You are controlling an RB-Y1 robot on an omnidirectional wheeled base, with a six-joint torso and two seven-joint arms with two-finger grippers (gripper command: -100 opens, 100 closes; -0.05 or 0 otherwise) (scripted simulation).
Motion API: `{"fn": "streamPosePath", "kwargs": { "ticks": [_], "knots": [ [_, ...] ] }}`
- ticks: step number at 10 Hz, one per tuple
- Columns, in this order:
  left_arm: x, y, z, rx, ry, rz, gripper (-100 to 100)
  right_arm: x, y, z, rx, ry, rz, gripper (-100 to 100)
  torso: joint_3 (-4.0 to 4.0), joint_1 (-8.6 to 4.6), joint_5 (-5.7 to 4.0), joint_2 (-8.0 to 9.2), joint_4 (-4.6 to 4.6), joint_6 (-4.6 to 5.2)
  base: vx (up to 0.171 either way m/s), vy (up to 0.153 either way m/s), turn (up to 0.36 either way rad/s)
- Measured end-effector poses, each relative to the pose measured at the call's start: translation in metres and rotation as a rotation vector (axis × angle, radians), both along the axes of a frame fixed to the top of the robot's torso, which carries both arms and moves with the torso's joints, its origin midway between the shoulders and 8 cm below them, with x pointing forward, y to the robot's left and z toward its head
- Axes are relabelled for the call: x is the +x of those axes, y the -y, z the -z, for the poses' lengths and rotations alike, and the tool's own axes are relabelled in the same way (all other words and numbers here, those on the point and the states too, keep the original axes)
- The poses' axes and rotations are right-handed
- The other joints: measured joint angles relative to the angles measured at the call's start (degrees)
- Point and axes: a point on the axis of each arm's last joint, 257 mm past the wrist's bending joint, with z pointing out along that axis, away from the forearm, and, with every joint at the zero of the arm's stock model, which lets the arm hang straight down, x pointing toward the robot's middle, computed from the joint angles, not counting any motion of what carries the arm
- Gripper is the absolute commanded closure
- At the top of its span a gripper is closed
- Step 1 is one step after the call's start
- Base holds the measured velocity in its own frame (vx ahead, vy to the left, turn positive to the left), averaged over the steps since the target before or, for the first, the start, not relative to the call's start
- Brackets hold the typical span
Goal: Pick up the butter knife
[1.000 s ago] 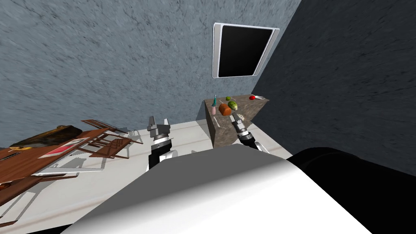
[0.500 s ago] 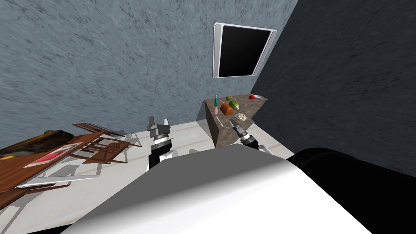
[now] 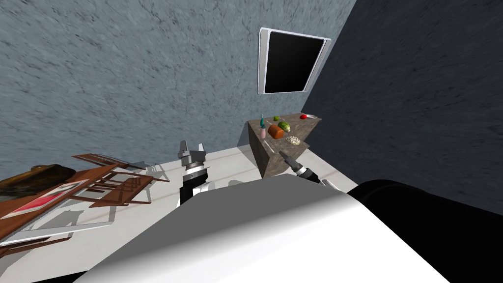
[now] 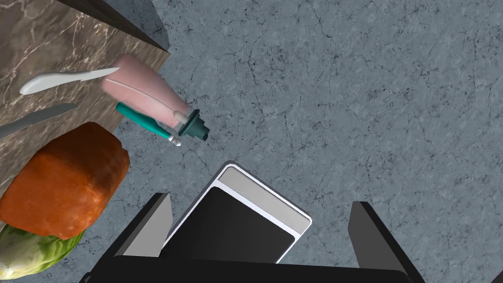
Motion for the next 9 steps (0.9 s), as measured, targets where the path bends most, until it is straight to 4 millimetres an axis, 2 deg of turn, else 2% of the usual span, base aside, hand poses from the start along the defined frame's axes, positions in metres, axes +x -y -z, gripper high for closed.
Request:
{"fn": "streamPosePath", "kwargs": {
  "ticks": [1,4,5,9],
  "knots": [
    [0.0,0.0,0.0,0.0,0.0,0.0,0,-0.009,0.009,0.017,-0.035,-0.048,-0.006,-100,-0.01,0.03,0.0,-0.01,0.0,0.02,0.038,0.121,-0.069],
    [0.0,0.0,0.0,0.0,0.0,0.0,0,-0.026,0.019,0.05,-0.126,-0.153,-0.029,-100,-0.02,-0.13,-0.03,-0.04,-0.01,-0.01,0.039,0.116,-0.099],
    [0.0,0.0,0.0,0.0,0.0,0.0,0,-0.038,0.027,0.066,-0.162,-0.204,-0.037,-100,-0.02,-0.05,-0.02,-0.04,-0.01,0.02,0.042,0.122,-0.067],
    [0.0,0.0,0.0,0.0,0.0,0.0,0,-0.077,0.055,0.109,-0.29,-0.362,-0.079,-100,-0.11,-0.12,-0.02,-0.21,-0.04,0.0,0.063,0.114,-0.087]
  ]
}}
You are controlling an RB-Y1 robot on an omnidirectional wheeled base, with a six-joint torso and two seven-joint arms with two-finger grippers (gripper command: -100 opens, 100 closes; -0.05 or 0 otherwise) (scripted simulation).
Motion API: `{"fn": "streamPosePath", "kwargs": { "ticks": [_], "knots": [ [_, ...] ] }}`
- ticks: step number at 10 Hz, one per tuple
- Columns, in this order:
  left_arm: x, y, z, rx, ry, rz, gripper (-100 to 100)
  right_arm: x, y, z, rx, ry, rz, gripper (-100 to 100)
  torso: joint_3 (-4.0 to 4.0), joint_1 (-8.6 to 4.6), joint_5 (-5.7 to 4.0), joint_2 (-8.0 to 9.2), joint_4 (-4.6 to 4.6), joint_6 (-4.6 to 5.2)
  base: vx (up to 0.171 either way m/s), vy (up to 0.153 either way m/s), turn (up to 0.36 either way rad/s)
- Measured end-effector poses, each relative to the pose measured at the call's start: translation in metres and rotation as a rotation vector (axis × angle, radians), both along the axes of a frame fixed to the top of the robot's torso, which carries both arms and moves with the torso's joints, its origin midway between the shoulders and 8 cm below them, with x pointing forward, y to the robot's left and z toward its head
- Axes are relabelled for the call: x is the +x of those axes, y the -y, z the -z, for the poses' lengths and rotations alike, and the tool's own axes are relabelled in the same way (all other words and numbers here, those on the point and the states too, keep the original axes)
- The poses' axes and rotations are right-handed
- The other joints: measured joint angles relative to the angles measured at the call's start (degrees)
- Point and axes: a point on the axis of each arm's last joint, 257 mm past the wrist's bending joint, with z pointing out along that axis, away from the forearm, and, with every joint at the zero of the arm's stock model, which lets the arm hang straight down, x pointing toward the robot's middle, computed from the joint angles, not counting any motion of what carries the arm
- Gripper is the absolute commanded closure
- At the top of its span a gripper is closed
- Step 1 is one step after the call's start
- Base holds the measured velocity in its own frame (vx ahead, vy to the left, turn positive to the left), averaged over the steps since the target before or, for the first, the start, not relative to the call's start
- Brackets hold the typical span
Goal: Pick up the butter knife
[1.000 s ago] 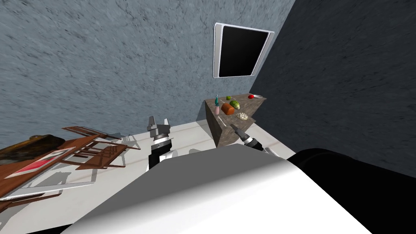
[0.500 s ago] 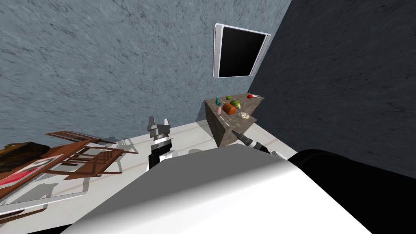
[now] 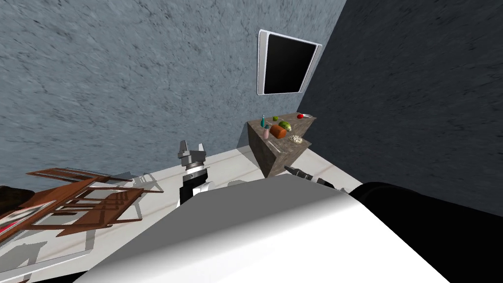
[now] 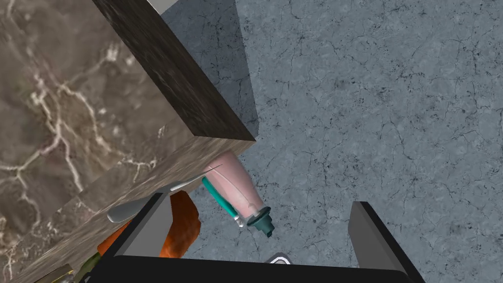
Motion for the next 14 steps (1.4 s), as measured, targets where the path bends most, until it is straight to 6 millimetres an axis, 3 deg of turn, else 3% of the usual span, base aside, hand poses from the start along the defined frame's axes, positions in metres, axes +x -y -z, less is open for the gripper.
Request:
{"fn": "streamPosePath", "kwargs": {
  "ticks": [3,4,6,14],
  "knots": [
    [0.0,0.0,0.0,0.0,0.0,0.0,0,-0.03,0.018,0.025,-0.085,-0.112,-0.032,-100,-0.02,-0.04,-0.01,-0.02,-0.01,-0.03,0.077,0.108,-0.09],
    [0.0,0.0,0.0,0.0,0.0,0.0,0,-0.048,0.035,0.037,-0.122,-0.164,-0.043,-100,0.0,-0.02,-0.01,0.01,0.0,0.0,0.058,0.096,-0.055],
    [0.0,0.0,0.0,0.0,0.0,0.0,0,-0.07,0.048,0.05,-0.176,-0.241,-0.075,-100,-0.08,0.01,0.0,-0.15,-0.03,-0.02,0.121,0.101,-0.083],
    [0.0,0.0,0.0,0.0,0.0,0.0,0,-0.17,0.115,0.084,-0.382,-0.543,-0.191,-100,-0.26,-0.26,-0.07,-0.45,-0.1,-0.05,0.133,0.07,-0.067]
  ]
}}
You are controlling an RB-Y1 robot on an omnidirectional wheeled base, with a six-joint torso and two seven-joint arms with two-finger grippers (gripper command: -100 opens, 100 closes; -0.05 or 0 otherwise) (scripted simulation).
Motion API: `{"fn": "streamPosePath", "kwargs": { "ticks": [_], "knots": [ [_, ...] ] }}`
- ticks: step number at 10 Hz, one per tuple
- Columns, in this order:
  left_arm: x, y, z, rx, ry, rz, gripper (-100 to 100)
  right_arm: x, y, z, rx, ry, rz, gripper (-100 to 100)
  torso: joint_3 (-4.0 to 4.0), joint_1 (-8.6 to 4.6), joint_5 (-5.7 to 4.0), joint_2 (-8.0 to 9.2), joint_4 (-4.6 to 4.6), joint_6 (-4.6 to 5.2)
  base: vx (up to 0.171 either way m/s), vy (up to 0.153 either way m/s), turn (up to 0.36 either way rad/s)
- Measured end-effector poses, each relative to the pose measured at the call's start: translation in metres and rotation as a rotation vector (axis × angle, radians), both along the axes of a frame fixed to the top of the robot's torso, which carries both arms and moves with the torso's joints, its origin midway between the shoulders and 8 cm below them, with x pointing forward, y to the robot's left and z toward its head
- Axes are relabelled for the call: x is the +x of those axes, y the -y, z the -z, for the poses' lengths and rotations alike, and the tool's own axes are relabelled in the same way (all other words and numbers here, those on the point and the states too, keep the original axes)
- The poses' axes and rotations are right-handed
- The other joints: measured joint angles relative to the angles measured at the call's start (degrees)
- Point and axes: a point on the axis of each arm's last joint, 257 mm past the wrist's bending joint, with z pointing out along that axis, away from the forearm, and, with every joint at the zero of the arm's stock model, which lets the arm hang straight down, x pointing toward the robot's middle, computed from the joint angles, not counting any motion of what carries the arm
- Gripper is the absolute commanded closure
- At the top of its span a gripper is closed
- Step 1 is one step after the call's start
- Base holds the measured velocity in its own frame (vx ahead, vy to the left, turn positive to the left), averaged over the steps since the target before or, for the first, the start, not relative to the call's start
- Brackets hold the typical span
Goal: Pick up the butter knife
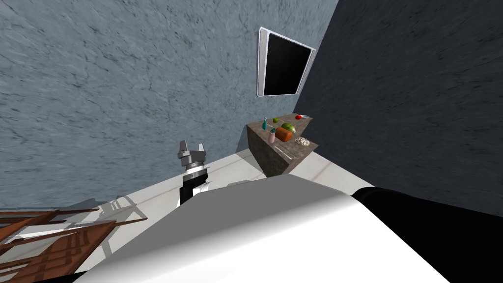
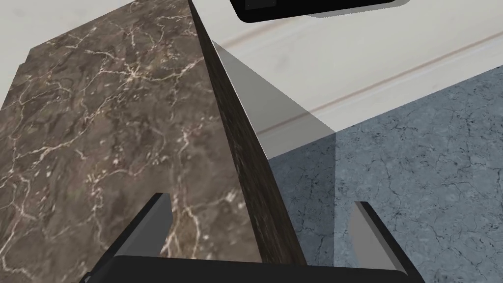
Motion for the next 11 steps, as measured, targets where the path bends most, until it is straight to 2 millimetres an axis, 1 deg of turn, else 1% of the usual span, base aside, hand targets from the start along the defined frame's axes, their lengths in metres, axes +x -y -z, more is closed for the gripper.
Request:
{"fn": "streamPosePath", "kwargs": {
  "ticks": [1,2,3,4,6,8,9,11],
  "knots": [
    [0.0,0.0,0.0,0.0,0.0,0.0,0,-0.008,0.006,0.001,-0.017,-0.027,-0.011,-100,0.02,-0.03,0.0,0.06,0.0,-0.02,0.177,0.056,-0.079],
    [0.0,0.0,0.0,0.0,0.0,0.0,0,-0.022,0.013,0.001,-0.044,-0.071,-0.033,-100,0.0,0.01,0.01,0.0,0.0,0.0,0.242,0.07,-0.106],
    [0.0,0.0,0.0,0.0,0.0,0.0,0,-0.038,0.026,-0.002,-0.077,-0.128,-0.054,-100,-0.11,0.05,0.02,-0.18,-0.05,-0.01,0.189,0.081,-0.032],
    [0.0,0.0,0.0,0.0,0.0,0.0,0,-0.049,0.037,0.0,-0.094,-0.159,-0.061,-100,-0.07,0.08,0.01,-0.08,-0.04,-0.02,0.242,0.078,-0.062],
    [0.0,0.0,0.0,0.0,0.0,0.0,0,-0.082,0.061,-0.004,-0.141,-0.253,-0.103,-100,-0.2,-0.01,0.0,-0.32,-0.09,-0.02,0.246,0.059,-0.06],
    [0.0,0.0,0.0,0.0,0.0,0.0,0,-0.102,0.072,-0.007,-0.175,-0.32,-0.137,-100,-0.15,0.03,0.01,-0.24,-0.07,-0.02,0.257,0.081,-0.052],
    [0.0,0.0,0.0,0.0,0.0,0.0,0,-0.116,0.085,-0.011,-0.198,-0.366,-0.157,-100,-0.22,0.09,0.02,-0.36,-0.09,-0.03,0.252,0.091,-0.022],
    [0.0,0.0,0.0,0.0,0.0,0.0,0,-0.133,0.095,-0.016,-0.221,-0.422,-0.188,-100,-0.21,0.09,0.02,-0.33,-0.09,-0.03,0.282,0.076,-0.032]
  ]
}}
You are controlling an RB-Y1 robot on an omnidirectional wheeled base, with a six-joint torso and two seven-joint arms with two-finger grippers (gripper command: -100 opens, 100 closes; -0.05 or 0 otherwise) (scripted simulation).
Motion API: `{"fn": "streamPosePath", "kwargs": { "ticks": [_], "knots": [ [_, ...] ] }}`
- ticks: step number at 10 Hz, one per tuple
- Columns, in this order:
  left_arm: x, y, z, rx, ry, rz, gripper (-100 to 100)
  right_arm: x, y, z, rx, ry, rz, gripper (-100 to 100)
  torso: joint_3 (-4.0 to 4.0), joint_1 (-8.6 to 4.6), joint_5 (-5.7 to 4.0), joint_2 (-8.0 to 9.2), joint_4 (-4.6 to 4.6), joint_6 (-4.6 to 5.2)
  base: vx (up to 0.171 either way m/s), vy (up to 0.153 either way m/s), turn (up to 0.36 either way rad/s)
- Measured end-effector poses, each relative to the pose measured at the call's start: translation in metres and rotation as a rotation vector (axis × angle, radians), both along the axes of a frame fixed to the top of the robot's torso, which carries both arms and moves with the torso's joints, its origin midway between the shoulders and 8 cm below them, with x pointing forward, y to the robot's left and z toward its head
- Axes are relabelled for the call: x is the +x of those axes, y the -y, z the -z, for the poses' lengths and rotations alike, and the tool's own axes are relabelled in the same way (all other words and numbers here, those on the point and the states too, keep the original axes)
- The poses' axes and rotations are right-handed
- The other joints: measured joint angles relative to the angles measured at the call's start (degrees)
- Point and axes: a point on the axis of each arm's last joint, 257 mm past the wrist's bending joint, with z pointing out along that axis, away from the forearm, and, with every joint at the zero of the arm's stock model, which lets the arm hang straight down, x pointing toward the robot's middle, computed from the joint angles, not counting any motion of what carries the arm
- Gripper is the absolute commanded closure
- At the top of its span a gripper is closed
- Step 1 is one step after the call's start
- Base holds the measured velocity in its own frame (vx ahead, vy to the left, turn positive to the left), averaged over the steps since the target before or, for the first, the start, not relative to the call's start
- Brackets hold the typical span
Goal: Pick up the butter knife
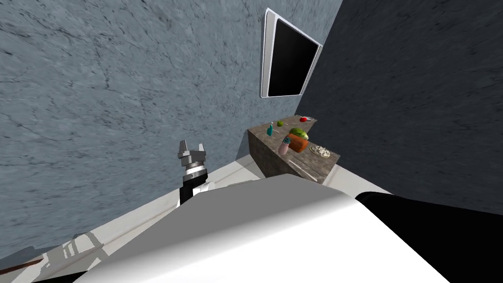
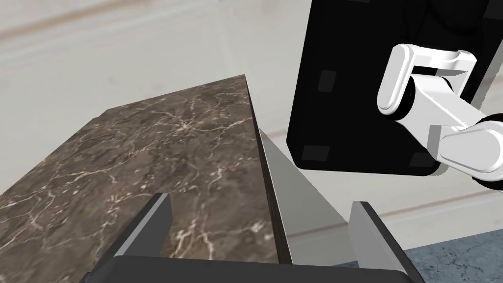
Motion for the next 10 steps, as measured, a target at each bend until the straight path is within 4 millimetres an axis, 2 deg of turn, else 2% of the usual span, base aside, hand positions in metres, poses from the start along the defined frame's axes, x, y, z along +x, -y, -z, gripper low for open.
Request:
{"fn": "streamPosePath", "kwargs": {
  "ticks": [2,6,10],
  "knots": [
    [0.0,0.0,0.0,0.0,0.0,0.0,0,-0.018,0.011,-0.006,-0.029,-0.079,-0.048,-100,-0.15,-0.14,-0.04,-0.26,-0.06,-0.03,0.295,0.05,-0.01],
    [0.0,0.0,0.0,0.0,0.0,0.0,0,-0.034,0.027,-0.018,-0.053,-0.17,-0.115,-100,-0.09,-0.08,-0.03,-0.13,-0.04,-0.03,0.266,0.065,0.006],
    [0.0,0.0,0.0,0.0,0.0,0.0,0,-0.036,0.033,-0.02,-0.056,-0.215,-0.173,-100,-0.01,-0.15,-0.04,0.02,-0.01,-0.03,0.239,0.052,0.03]
  ]
}}
